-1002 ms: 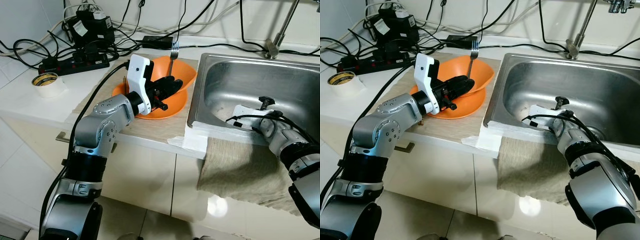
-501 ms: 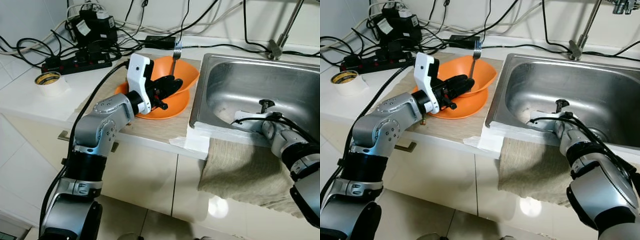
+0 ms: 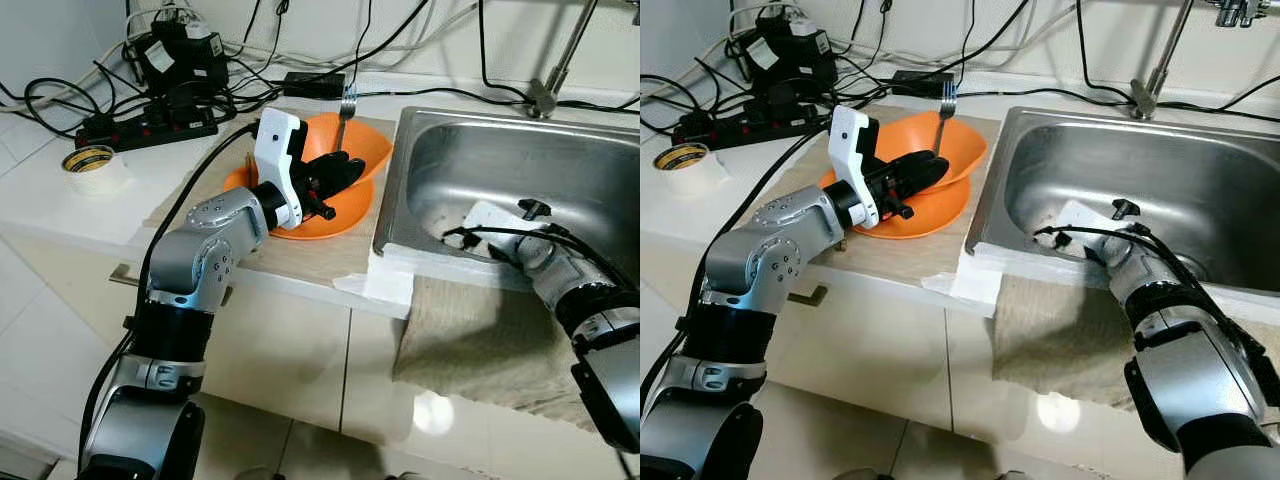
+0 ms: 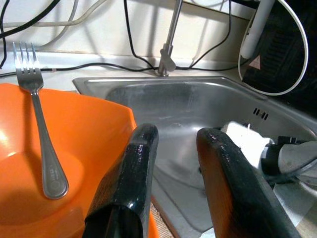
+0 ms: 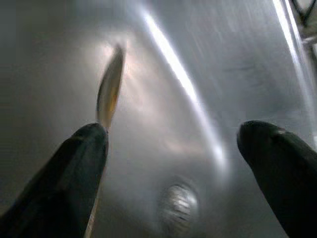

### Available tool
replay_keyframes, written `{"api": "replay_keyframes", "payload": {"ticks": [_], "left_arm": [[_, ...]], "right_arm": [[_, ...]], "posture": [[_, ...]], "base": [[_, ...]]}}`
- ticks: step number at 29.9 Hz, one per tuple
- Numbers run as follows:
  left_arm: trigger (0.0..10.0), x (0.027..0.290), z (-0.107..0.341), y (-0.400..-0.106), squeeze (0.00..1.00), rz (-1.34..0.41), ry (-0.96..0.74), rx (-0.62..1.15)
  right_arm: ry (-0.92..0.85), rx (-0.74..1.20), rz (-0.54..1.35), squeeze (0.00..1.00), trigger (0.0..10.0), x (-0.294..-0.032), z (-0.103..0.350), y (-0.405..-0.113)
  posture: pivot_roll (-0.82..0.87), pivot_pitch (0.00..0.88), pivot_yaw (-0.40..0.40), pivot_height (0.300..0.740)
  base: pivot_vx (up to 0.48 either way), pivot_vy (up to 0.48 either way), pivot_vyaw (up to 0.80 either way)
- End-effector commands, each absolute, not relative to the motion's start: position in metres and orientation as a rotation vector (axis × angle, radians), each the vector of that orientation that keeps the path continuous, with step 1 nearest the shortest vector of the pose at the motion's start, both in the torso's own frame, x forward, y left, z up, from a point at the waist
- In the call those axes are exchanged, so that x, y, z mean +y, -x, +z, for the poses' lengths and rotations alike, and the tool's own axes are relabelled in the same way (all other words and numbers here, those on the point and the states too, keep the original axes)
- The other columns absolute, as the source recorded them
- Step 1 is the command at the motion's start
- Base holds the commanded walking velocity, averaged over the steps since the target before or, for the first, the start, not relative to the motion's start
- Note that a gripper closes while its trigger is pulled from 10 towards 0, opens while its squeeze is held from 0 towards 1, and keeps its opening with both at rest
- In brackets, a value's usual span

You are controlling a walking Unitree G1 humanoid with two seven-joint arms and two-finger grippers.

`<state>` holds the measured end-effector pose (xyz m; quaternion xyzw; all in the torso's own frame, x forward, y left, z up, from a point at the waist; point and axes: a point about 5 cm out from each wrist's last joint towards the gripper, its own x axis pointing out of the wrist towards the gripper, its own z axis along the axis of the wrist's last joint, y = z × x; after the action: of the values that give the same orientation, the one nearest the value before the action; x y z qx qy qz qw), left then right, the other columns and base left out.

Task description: Kitchen organization

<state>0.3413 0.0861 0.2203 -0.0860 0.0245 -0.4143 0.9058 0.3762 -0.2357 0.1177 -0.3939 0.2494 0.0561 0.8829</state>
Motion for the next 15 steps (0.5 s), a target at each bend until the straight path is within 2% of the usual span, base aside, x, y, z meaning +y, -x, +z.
{"api": "replay_keyframes", "payload": {"ticks": [1, 2, 3, 4, 5, 6, 7, 8, 9, 11, 15], "left_arm": [[10.0, 0.0888, 0.2261, -0.3442, 0.0, -0.843, 0.158, 0.045], [10.0, 0.0888, 0.2261, -0.3442, 0.0, -0.842, 0.158, 0.045], [10.0, 0.0888, 0.2261, -0.3442, 0.0, -0.842, 0.158, 0.045], [10.0, 0.0891, 0.226, -0.3442, 0.0, -0.841, 0.159, 0.045], [10.0, 0.0891, 0.226, -0.3442, 0.0, -0.841, 0.159, 0.045], [10.0, 0.0894, 0.226, -0.3443, 0.0, -0.84, 0.158, 0.046], [10.0, 0.0894, 0.226, -0.3443, 0.0, -0.84, 0.158, 0.046], [10.0, 0.0896, 0.2259, -0.3443, 0.0, -0.838, 0.157, 0.047], [10.0, 0.0896, 0.2259, -0.3443, 0.0, -0.838, 0.157, 0.047], [10.0, 0.09, 0.2265, -0.3445, 0.0, -0.837, 0.156, 0.047], [10.0, 0.0903, 0.2272, -0.3446, 0.0, -0.834, 0.155, 0.044]], "right_arm": [[0.707, 0.597, 0.145, 1.0, 10.0, -0.2286, 0.0939, -0.366], [0.614, 0.596, 0.126, 1.0, 10.0, -0.2264, 0.0925, -0.3658], [0.614, 0.596, 0.126, 1.0, 10.0, -0.2264, 0.0925, -0.3658], [0.509, 0.593, 0.102, 1.0, 10.0, -0.2243, 0.0913, -0.3657], [0.509, 0.593, 0.102, 1.0, 10.0, -0.2243, 0.0913, -0.3657], [0.385, 0.588, 0.062, 1.0, 10.0, -0.2242, 0.0913, -0.3659], [0.385, 0.588, 0.062, 1.0, 10.0, -0.2242, 0.0913, -0.3659], [0.28, 0.584, 0.028, 1.0, 10.0, -0.2246, 0.091, -0.3658], [0.28, 0.584, 0.028, 1.0, 10.0, -0.2246, 0.091, -0.3658], [0.155, 0.58, -0.017, 1.0, 10.0, -0.2251, 0.0901, -0.3652], [0.225, 0.564, 0.011, 1.0, 10.0, -0.221, 0.0924, -0.3675]], "posture": [[0.05, 0.0, 0.05, 0.74], [0.05, 0.0, 0.05, 0.74], [0.05, 0.0, 0.05, 0.74], [0.05, 0.0, 0.049, 0.74], [0.05, 0.0, 0.049, 0.74], [0.05, 0.0, 0.05, 0.74], [0.05, 0.0, 0.05, 0.74], [0.05, 0.0, 0.05, 0.74], [0.05, 0.0, 0.05, 0.74], [0.05, 0.0, 0.05, 0.74], [0.05, 0.0, 0.049, 0.74]], "base": [[0.0, 0.0, 0.0], [0.0, 0.0, 0.0], [0.0, 0.0, 0.0], [0.0, 0.0, 0.0], [0.0, 0.0, 0.0], [0.0, 0.0, 0.0], [0.0, 0.0, 0.0], [0.0, 0.0, 0.0], [0.0, 0.0, 0.0], [0.0, 0.0, 0.0], [0.0, 0.0, 0.0]]}}
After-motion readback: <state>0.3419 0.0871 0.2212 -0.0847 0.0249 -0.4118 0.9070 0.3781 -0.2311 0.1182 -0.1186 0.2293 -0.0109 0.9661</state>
